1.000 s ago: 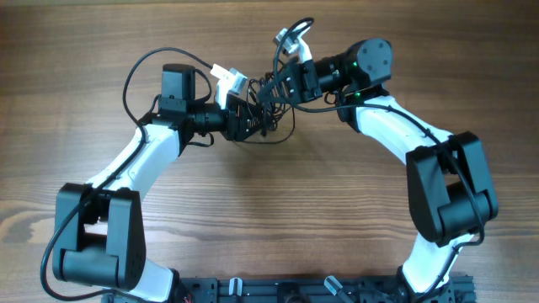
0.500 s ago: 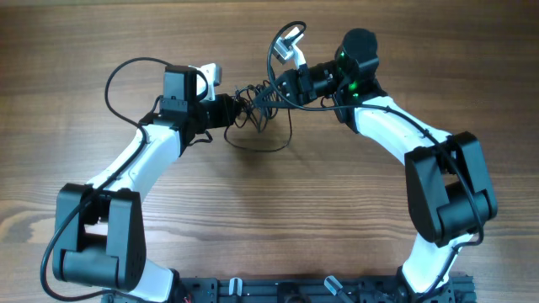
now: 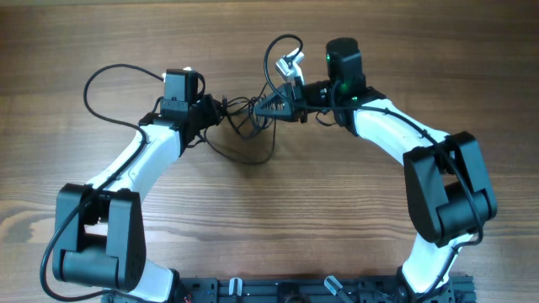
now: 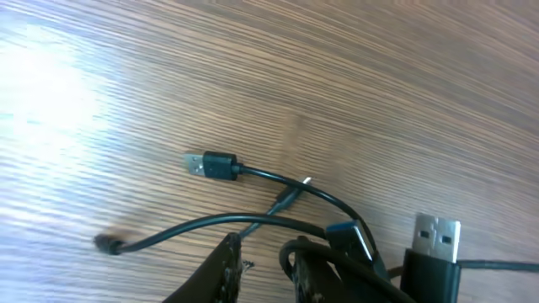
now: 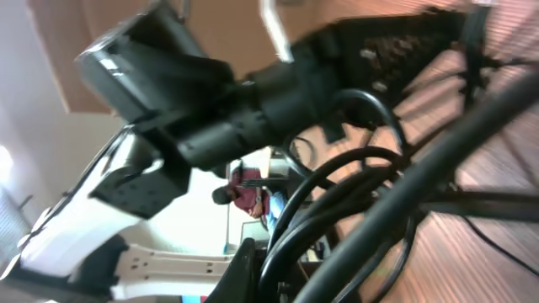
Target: Untangle cables
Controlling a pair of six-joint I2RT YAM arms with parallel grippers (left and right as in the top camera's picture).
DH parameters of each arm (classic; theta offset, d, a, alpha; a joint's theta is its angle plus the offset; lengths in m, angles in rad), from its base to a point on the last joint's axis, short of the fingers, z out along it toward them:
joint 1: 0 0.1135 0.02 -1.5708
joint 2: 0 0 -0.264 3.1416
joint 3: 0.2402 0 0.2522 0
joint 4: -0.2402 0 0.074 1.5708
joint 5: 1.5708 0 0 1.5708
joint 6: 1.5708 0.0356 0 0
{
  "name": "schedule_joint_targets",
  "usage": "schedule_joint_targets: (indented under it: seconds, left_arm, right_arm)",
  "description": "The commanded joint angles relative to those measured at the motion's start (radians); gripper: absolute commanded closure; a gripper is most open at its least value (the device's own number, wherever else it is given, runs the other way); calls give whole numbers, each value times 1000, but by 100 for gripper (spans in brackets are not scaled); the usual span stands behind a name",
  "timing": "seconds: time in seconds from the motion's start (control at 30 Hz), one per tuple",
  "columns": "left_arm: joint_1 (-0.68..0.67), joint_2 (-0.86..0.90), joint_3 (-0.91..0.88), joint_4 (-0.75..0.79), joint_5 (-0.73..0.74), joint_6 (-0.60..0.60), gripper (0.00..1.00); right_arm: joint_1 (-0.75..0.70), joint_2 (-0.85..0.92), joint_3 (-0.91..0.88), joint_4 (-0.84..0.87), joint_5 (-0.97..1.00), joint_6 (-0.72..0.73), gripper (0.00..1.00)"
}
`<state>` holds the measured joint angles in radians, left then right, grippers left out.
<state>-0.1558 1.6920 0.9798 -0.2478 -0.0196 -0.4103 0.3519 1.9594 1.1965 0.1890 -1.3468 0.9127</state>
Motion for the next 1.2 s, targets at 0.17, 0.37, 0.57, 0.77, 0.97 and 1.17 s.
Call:
schedule_joint_targets:
  seconds: [0.17,0.37,0.57,0.77,0.97,1.17]
  left_arm:
    - [92,-16,-5,-26,-108,-51,78]
    - [97,-16,-5,-27,-105,-51,77]
    - [97,-16,-5,-27,-105,-51,76]
    - [97,-16,-5,-31,-105,-51,32]
    - [97,-16,-5,11,193,64,15]
    - [96,-16,-5,-10,526,85,17]
  right_arm:
    - [22,-13,-32,-292,160,-268,93]
    - [82,-13,-32,-512,471,-386,90]
    - [105,-13,-32,-672,811,-448,87]
    - [95,-13,-6,-777,824,-502,74]
    - [92,-13,201,-1075,865,-599,43]
    - [92,-13,260,-1128,974,-599,18]
